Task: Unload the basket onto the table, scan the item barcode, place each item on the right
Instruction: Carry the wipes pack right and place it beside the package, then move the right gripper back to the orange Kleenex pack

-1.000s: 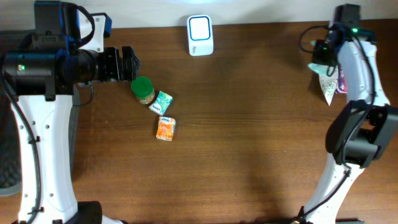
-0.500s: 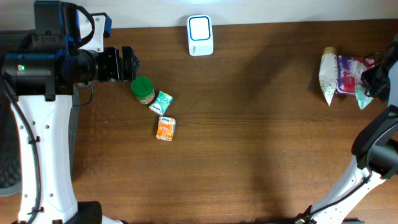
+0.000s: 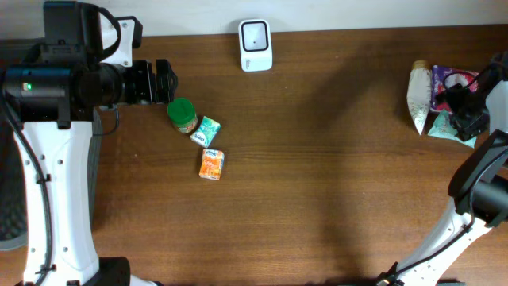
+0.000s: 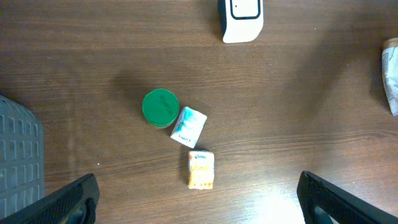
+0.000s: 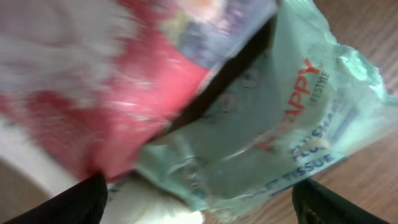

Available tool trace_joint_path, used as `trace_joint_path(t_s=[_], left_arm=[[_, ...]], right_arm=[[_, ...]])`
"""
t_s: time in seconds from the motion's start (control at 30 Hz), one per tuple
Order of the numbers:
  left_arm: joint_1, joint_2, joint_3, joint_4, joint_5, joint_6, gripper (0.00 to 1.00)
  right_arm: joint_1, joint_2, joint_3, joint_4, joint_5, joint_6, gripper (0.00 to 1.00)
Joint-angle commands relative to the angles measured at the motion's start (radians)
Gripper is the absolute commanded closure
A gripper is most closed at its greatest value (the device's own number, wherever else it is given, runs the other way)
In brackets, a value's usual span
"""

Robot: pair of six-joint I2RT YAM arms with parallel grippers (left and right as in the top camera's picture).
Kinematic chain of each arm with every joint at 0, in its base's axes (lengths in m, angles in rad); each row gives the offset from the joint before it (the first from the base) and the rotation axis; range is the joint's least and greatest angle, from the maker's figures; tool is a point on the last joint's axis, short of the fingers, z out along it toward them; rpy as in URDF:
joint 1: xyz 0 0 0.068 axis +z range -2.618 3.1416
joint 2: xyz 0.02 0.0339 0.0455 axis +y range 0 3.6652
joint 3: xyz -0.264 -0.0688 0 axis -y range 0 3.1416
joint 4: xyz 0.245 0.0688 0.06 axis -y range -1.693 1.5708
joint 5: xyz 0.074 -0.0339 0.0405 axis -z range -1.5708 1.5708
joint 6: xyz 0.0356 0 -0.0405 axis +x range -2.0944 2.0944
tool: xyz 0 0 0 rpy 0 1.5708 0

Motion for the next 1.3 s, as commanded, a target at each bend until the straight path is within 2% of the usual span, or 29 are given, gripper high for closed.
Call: trace_joint_path(t_s=[0.0,0.2,0.3,0.37,0.47,0.67,0.73,0.9,1.03,1.27], left_arm=[[0.002,0.002,0.005,0.002,0.004,-0.006,0.01],[0.002,0.002,0.005,0.002,0.004,-0.006,0.01],[0.002,0.002,0.005,0.002,0.004,-0.006,0.01],[0.002,0.002,0.005,0.002,0.004,-0.006,0.01],[0.002,0.002,0.005,0.002,0.004,-0.006,0.01],[0.002,0.002,0.005,0.002,0.004,-0.006,0.01],[0.002,0.002,0.005,0.002,0.004,-0.006,0.01],[0.002,0.002,0.005,0.002,0.004,-0.006,0.01],[0.002,0.002,0.005,0.002,0.004,-0.006,0.01],[0.002,0.002,0.005,0.002,0.004,-0.006,0.01]], right_arm=[[0.005,-0.105,0.062,-0.019,-0.050,-0.076,0.01],[0.005,-0.327,0.063,-0.128,-0.067,-0.072,0.01],[0.007,-0.345,0.062,-0.293,-0.286,-0.079,0.01],[0.058,-0.344,0.062,-0.354,-0.388,-0.209,0.01],[0.225,-0.341,0.062,-0.378,-0.389,-0.320,0.01],[0.589,-0.341,0.062,-0.284,-0.204,-0.327,0.01],[0.708,-0.341,0.062,-0.212,-0.200,-0.327,0.01],[0.851,-0.311,0.062,-0.094,-0.200,-0.327,0.01],[0.908,-0.253,0.062,-0.021,-0.193,-0.327,0.01],[0.909,-0.252,0.062,0.048,-0.194,-0.327,0.01]])
